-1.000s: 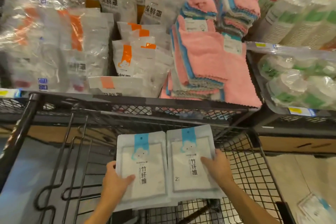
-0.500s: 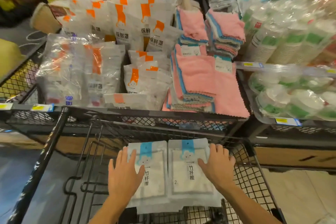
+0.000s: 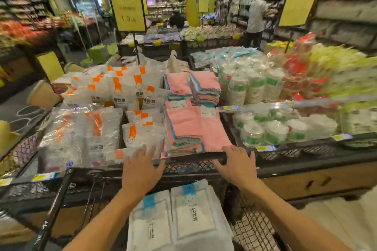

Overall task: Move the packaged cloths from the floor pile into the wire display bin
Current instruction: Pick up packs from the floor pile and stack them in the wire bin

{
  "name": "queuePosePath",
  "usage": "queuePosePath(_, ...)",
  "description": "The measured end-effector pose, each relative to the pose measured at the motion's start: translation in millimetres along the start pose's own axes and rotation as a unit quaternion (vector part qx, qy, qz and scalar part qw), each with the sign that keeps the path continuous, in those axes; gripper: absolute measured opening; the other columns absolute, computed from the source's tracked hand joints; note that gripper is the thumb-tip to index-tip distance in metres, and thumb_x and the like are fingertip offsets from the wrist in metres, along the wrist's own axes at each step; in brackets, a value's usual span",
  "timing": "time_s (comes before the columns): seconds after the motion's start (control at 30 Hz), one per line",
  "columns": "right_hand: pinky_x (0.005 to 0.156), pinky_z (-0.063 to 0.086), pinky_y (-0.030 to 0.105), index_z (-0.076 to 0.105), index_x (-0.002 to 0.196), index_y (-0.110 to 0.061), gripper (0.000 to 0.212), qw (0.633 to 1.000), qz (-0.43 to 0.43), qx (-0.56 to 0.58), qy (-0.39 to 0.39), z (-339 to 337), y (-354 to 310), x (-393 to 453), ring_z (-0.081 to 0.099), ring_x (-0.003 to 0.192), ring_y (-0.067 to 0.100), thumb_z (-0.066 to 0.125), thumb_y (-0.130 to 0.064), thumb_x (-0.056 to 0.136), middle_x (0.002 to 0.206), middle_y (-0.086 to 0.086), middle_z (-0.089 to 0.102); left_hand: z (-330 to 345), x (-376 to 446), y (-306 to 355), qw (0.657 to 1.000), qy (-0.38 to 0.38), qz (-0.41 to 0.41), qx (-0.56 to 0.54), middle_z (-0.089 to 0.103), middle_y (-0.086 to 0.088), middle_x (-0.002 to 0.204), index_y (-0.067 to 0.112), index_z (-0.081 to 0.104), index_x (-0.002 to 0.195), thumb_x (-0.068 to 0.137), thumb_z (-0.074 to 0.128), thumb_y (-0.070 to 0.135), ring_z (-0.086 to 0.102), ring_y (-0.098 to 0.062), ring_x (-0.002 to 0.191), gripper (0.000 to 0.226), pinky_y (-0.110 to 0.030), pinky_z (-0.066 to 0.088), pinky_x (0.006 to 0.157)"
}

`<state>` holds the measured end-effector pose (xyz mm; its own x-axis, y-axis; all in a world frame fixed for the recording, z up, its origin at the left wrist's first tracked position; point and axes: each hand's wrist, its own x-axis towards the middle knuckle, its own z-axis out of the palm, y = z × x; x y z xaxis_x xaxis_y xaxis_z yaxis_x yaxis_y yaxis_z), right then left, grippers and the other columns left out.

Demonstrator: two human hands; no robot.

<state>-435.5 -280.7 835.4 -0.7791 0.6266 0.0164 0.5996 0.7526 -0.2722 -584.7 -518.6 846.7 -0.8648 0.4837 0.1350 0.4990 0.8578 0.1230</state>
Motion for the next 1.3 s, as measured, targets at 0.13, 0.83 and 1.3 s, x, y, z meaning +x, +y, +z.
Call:
queuePosePath(0.13, 0.12, 0.02, 0.063, 0.041, 0.153, -0.03, 0.072, 0.998, 0.06, -0.002, 0.037, -38.5, 20.6, -18.5, 0.036, 0.148, 0.024, 0.043, -0.072, 0.094, 0.159, -0.002, 0.043, -25.1, 20.0, 29.6, 0.997, -0.002, 0.072, -0.024, 0.031, -0.004, 0.166, 0.032, 0.032, 0.158, 0.098, 0.033, 0.067, 0.028, -0.023, 0.153, 0.069, -0.052, 0.022, 0.123)
queuePosePath(0.83, 0.118, 0.031, 0.059, 0.045, 0.15, -0.033, 0.07, 0.848, 0.502, -0.038, 0.167, -126.2, 241.4, -368.2, 0.047, 0.14, 0.026, 0.044, -0.073, 0.093, 0.153, -0.004, 0.052, -9.8, -112.7, 330.2, 0.855, -0.122, 0.493, -0.107, 0.031, -0.003, 0.166, 0.03, 0.034, 0.158, 0.097, 0.037, 0.069, 0.031, -0.021, 0.151, 0.073, -0.049, 0.033, 0.12)
queuePosePath(1.3, 0.119, 0.03, 0.056, 0.046, 0.152, -0.028, 0.073, 0.812, 0.562, -0.034, 0.154, -138.8, 402.2, -486.2, 0.041, 0.145, 0.024, 0.046, -0.073, 0.094, 0.157, -0.005, 0.047, 12.1, -239.1, 525.1, 0.82, -0.111, 0.558, -0.064, 0.035, 0.001, 0.163, 0.029, 0.032, 0.159, 0.1, 0.04, 0.062, 0.035, -0.02, 0.149, 0.069, -0.048, 0.029, 0.121)
